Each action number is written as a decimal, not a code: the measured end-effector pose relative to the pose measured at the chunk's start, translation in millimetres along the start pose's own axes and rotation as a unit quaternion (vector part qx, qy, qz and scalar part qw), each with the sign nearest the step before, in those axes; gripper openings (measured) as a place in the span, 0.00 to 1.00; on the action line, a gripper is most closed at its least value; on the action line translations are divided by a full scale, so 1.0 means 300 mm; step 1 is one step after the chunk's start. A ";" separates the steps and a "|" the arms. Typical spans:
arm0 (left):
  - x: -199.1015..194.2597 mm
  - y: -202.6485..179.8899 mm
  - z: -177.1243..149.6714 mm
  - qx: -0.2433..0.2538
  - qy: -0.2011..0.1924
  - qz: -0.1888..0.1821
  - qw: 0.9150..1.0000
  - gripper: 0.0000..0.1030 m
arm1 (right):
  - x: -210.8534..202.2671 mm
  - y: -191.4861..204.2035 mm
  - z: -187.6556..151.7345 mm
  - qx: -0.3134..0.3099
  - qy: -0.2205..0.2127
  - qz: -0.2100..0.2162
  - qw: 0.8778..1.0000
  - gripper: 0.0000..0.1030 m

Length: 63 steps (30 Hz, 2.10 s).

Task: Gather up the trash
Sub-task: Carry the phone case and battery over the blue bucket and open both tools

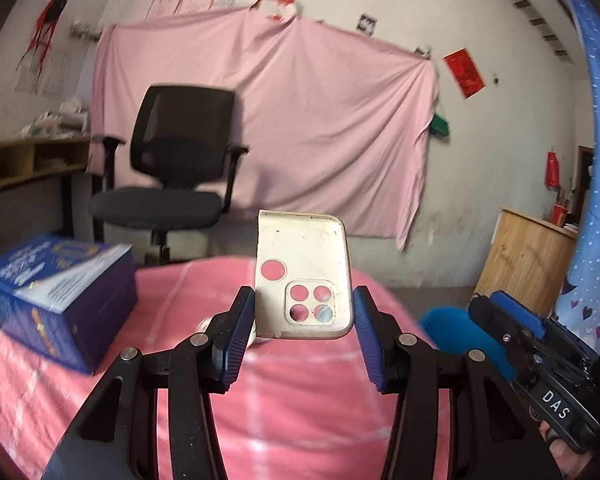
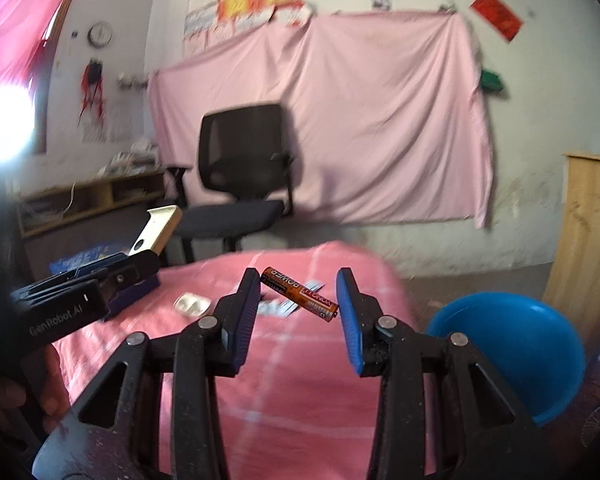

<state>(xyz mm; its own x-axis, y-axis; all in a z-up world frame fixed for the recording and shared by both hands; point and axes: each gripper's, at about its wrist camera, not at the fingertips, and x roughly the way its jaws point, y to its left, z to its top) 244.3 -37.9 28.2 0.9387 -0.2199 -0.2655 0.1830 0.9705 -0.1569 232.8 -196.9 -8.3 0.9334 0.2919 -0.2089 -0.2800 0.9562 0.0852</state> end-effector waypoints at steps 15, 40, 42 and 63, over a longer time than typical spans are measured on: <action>0.202 -0.364 0.084 0.047 0.040 -0.117 0.991 0.43 | -0.171 -0.314 0.024 0.071 -0.062 -0.121 0.988 0.50; 0.555 -0.662 -0.083 0.062 0.175 -0.187 0.965 0.43 | -0.098 -0.659 -0.086 0.181 0.036 -0.209 0.960 0.50; 0.574 -0.664 -0.089 0.060 0.189 -0.185 0.963 0.43 | -0.087 -0.673 -0.098 0.193 0.044 -0.207 0.958 0.50; 0.652 -0.609 -0.115 0.010 0.255 -0.171 0.952 0.45 | -0.039 -0.723 -0.131 0.221 0.084 -0.206 0.950 0.52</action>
<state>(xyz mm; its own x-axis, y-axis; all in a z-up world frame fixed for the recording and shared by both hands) 384.4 -261.6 -27.8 0.5607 -0.5375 -0.6298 0.4620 0.8344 -0.3007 273.7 -407.0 -62.7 0.8844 -0.0697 -0.4614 0.2563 0.8989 0.3554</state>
